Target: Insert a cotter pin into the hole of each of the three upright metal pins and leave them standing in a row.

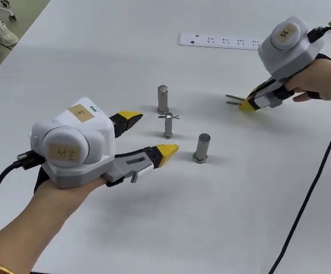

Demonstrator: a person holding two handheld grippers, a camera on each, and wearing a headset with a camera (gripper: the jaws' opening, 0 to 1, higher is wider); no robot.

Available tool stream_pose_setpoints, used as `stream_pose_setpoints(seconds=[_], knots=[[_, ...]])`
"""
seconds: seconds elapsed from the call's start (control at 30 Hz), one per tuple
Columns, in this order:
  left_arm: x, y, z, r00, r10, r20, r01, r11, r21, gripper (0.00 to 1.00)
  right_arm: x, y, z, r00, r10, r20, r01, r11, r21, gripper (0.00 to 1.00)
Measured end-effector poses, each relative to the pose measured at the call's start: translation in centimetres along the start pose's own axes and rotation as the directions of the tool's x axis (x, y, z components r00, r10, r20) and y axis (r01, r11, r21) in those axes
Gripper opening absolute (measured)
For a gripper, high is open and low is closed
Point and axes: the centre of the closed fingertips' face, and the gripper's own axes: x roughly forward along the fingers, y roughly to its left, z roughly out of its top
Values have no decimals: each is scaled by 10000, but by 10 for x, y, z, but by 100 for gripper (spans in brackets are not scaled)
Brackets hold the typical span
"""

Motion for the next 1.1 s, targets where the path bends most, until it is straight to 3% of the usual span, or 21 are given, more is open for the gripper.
stream_pose_setpoints(seconds=[0.07,0.2,0.33,0.5,0.6,0.73,0.97,1.1], knots=[[0,0,0,10000,0,3,0,10000,-31,50,0,2,0,9997,124,-220,-127,9998,-163,5],[-1,1,0,10000,12,-6,-12,10000,-24,50,-1,7,-1,9953,195,-950,-343,9871,-1562,2],[-1,1,0,10000,11,-13,-11,10000,31,50,1,6,0,9913,138,-1307,-349,9863,-1611,0],[-2,2,0,10000,82,-42,-82,9999,-69,49,1,7,-1,9858,-68,-1678,-303,9756,-2173,0],[-3,3,-1,9999,98,-80,-99,9999,-98,49,0,6,-1,9848,-137,-1729,-267,9729,-2296,0],[-4,5,-2,9998,106,-138,-107,9999,-35,49,-1,6,-1,9859,-19,-1676,-281,9839,-1763,0],[-5,7,-1,9998,92,-173,-92,10000,7,48,-3,9,0,9889,-42,-1483,-257,9797,-1988,0],[-5,6,-1,9998,65,-200,-64,10000,17,48,-7,14,5,9931,190,-1156,-427,9777,-2058,0]])
